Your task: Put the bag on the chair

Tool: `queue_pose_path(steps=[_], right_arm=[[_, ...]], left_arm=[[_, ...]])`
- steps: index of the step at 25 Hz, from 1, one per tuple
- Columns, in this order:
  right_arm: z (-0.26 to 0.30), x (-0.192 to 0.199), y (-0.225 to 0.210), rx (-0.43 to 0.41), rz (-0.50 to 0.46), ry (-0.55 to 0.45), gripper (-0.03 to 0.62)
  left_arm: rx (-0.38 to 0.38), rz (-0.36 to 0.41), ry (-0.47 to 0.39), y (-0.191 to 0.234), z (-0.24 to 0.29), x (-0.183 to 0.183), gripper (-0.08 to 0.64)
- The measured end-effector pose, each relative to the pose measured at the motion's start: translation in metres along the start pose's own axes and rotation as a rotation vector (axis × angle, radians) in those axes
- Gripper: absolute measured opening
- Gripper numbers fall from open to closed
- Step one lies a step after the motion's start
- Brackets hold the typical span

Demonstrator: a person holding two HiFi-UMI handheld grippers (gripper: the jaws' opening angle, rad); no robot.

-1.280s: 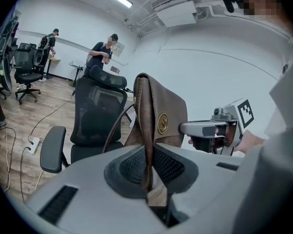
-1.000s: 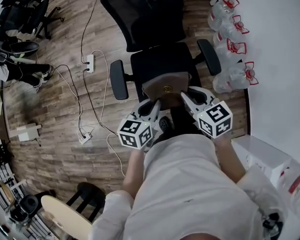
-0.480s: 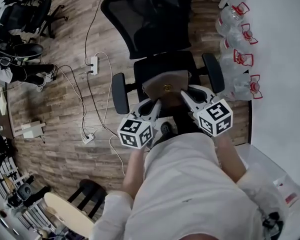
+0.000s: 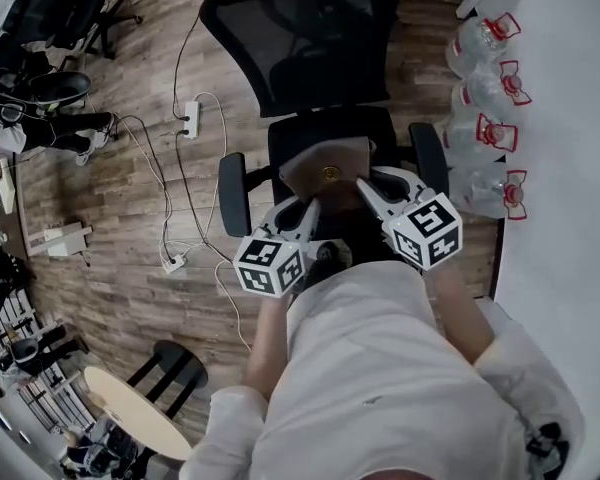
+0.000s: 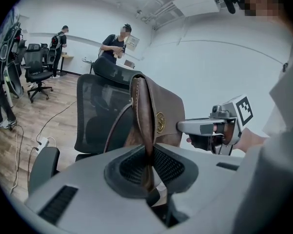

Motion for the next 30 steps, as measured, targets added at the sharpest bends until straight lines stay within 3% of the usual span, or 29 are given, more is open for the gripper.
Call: queue_pose_path(steps=[13, 30], right_arm=[[0.022, 0.009, -0.035, -0.059, 0.027, 0.08, 0.067], [0.063, 0.043, -0.057, -0.032, 0.068, 0.145, 0.067]], left_arm=[[-0.048, -0.076, 0.045, 0.012, 0.034, 0.008, 0.032], [-0.039, -0.109, 0.106, 0.05, 0.069, 0.037, 0.032]])
Point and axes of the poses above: the fingertips, and each gripper's own axes: z forward along the fingers, y to its left, x out of its underside, the point moved 3 cm from there along -z, backward along the fingers, and after that the axes turned 6 degrees about -x, right-handed, at the moved point
